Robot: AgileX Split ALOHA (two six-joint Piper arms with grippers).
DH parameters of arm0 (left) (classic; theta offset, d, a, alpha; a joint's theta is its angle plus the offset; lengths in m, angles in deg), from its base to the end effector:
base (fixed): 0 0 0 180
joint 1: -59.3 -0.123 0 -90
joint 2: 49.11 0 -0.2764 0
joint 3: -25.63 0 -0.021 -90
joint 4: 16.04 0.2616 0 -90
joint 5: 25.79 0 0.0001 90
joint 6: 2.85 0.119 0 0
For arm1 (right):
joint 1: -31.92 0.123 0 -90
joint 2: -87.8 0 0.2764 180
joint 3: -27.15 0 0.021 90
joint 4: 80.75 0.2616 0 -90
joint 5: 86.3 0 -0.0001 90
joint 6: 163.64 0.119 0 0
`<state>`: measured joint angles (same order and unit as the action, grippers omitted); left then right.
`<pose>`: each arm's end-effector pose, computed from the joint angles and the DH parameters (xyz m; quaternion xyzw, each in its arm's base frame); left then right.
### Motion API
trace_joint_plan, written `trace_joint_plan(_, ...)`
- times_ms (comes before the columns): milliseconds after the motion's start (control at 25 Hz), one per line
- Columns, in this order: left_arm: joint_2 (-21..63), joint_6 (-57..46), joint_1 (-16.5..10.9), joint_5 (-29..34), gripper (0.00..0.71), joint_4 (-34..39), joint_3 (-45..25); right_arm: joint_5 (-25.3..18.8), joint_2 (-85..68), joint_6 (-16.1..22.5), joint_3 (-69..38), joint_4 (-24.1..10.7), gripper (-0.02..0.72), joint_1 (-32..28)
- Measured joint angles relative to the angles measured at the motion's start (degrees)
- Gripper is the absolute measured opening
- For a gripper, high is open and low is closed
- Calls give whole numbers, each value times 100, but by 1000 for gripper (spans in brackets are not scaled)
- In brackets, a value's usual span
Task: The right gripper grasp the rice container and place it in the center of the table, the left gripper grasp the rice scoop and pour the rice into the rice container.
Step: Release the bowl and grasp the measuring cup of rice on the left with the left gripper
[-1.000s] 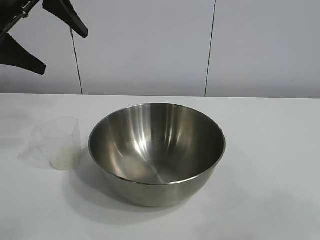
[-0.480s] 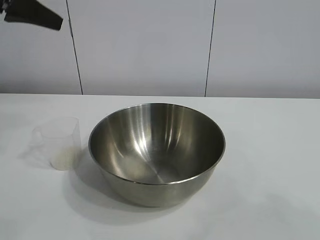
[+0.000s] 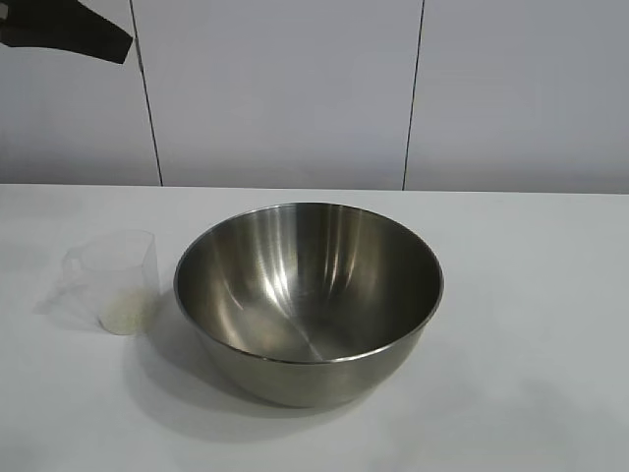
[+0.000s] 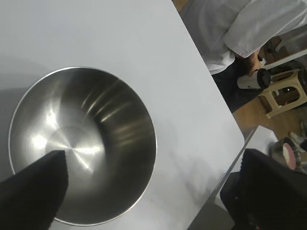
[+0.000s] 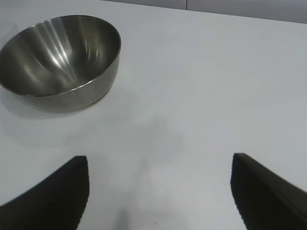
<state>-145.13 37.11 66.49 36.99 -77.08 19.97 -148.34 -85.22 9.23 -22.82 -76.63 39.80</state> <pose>0.3181 -0.1335 0.3043 0.1864 0.8499 -0.4266 0.2468 0.0360 0.0126 0.2593 -0.1140 0.8534 0.0392 0.5070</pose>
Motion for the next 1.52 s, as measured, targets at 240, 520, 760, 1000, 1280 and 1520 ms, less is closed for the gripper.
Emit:
trace_joint_plan(240,0,256,0,-782,696,117,0,0,0,5,0,0,557,0)
trace_joint_plan(520,0,1484,0,-2387,696,436,-5,0,0,5,0,0,557,0)
trace_joint_plan(760,105,2547,0,-3336,696,481,-42,0,0,5,0,0,557,0)
trace_joint_plan(1000,578,3010,0,-3780,696,172,-44,0,0,5,0,0,557,0)
trace_joint_plan(1280,754,1776,100,-3761,621,779,415,0,0,5,0,5,557,0)
trace_joint_plan(1520,1347,1295,722,-4622,594,3897,415,0,0,5,0,18,557,0)
